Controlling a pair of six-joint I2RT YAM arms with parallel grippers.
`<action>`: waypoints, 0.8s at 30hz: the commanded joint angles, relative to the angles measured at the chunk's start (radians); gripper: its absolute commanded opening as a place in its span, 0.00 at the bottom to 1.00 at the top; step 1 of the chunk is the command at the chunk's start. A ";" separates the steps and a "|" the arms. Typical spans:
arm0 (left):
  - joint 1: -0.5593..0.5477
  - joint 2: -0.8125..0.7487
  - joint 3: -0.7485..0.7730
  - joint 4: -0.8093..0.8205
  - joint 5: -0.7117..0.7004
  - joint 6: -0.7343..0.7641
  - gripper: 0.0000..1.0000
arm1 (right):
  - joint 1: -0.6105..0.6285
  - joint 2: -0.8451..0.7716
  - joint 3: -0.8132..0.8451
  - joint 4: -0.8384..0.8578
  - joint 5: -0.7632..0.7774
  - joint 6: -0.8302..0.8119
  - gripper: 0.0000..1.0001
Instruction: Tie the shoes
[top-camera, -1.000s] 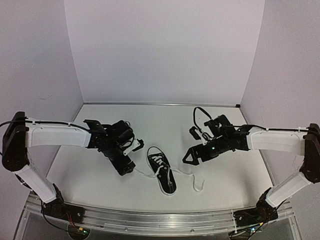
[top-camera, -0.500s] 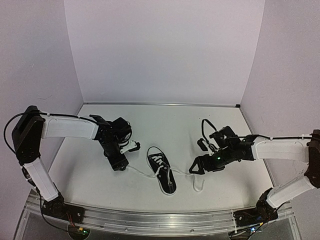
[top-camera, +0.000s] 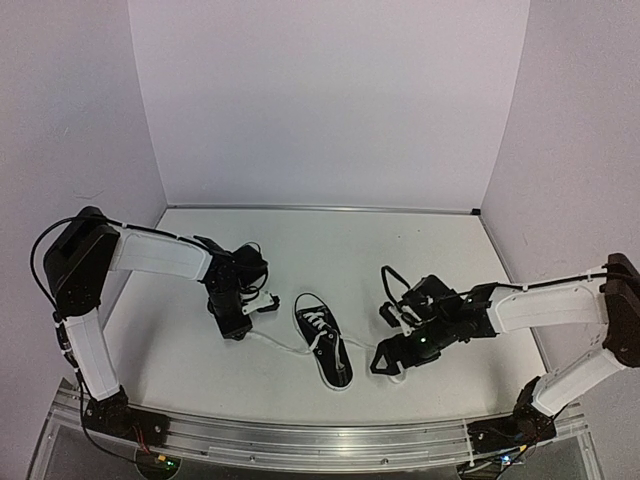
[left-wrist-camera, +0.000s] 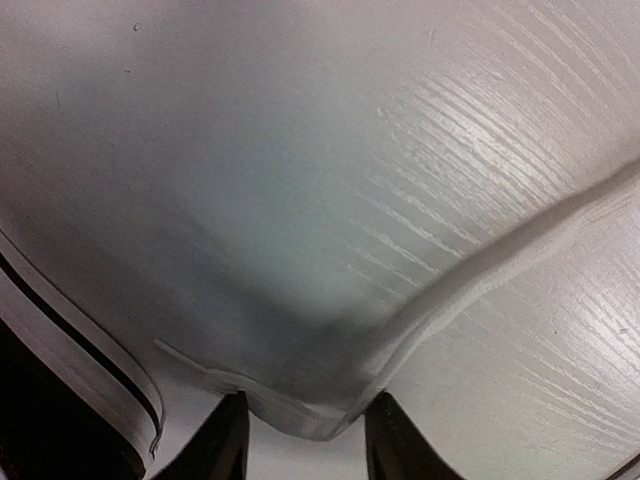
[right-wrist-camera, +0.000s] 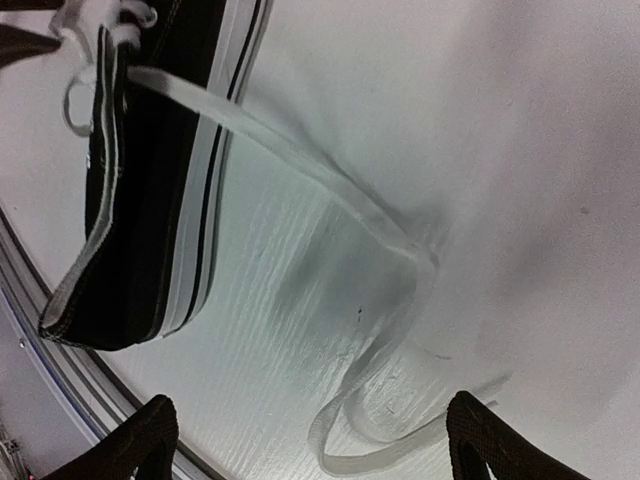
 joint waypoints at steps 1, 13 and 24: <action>0.004 0.005 0.018 -0.004 0.011 -0.003 0.25 | 0.043 0.025 0.014 0.000 0.072 0.043 0.86; 0.004 -0.116 0.019 0.047 0.106 -0.072 0.00 | 0.061 0.008 -0.048 -0.018 0.085 0.063 0.63; 0.005 -0.383 -0.050 0.189 0.107 -0.223 0.00 | 0.085 0.051 -0.043 -0.019 0.087 0.057 0.20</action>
